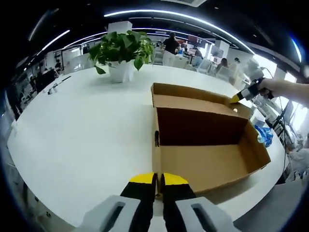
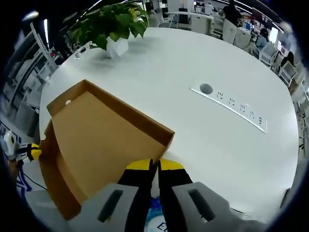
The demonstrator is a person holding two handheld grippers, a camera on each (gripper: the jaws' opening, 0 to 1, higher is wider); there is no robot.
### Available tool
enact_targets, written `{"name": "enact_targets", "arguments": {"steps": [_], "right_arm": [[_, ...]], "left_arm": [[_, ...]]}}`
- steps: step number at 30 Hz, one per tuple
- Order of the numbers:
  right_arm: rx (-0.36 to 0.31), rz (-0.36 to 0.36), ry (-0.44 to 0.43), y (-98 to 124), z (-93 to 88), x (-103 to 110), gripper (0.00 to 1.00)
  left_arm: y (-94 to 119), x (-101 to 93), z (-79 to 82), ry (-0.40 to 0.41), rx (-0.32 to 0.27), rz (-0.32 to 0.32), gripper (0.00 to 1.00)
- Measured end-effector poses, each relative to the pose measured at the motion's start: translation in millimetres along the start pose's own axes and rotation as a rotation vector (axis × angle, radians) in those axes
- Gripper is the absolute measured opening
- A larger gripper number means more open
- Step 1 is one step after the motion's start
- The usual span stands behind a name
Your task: Operate the shoe box by opening the lid, removing the specified soft item, and placing it in the target area until the item is outside and the box remains undamaged.
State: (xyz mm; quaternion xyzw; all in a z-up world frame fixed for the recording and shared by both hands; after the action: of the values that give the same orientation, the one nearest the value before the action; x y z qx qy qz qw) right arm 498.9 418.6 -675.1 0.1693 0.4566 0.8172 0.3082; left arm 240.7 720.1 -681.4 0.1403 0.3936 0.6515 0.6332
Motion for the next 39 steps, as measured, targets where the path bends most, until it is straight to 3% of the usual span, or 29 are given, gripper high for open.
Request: {"name": "enact_targets", "arguments": {"steps": [17,39], "right_arm": [[-0.149,-0.011,-0.008,42,8.0,5,0.0],[-0.31,-0.036,0.028,91,12.4,28,0.0]], "left_arm": [[1,-2.7,-1.0,-0.028,0.007,0.029,0.03],[3,-1.2,-2.0,-0.008,-0.009,0.007,0.03]]}}
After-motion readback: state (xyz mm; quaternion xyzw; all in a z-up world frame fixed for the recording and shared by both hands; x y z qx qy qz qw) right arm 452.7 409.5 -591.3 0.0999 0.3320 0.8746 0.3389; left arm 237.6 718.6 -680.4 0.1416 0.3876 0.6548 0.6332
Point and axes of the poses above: the point that each gripper's makers call its tool centre point, and the gripper's own axes: y roughly backward along the fingers, x roughly to its left, z roughly out of its top, the point moved 4 cm from there along y, roughly backward along the fingers, and after that the axes turned 15 degrees about y, right-handed, at the moved point
